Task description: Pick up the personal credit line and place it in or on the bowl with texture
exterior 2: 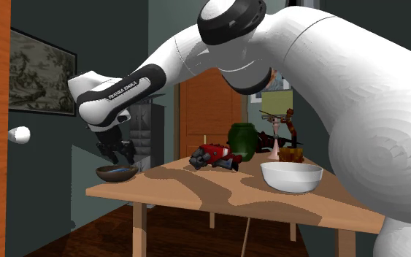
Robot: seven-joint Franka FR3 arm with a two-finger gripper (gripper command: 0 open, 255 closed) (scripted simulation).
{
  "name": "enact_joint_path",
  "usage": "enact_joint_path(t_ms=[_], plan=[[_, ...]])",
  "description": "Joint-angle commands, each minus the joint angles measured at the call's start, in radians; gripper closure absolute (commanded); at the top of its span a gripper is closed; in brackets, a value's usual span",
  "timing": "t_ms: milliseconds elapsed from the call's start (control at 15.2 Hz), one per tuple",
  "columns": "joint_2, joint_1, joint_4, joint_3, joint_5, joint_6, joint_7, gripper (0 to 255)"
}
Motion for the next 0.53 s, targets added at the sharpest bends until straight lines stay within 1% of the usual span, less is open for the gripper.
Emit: enact_joint_path(t_ms=[0,264,462], plan=[[0.0,0.0,0.0,0.0,0.0,0.0,0.0,0],[0.0,0.0,0.0,0.0,0.0,0.0,0.0,0],[-0.049,0.012,-0.001,0.026,0.031,-0.052,-0.008,0]])
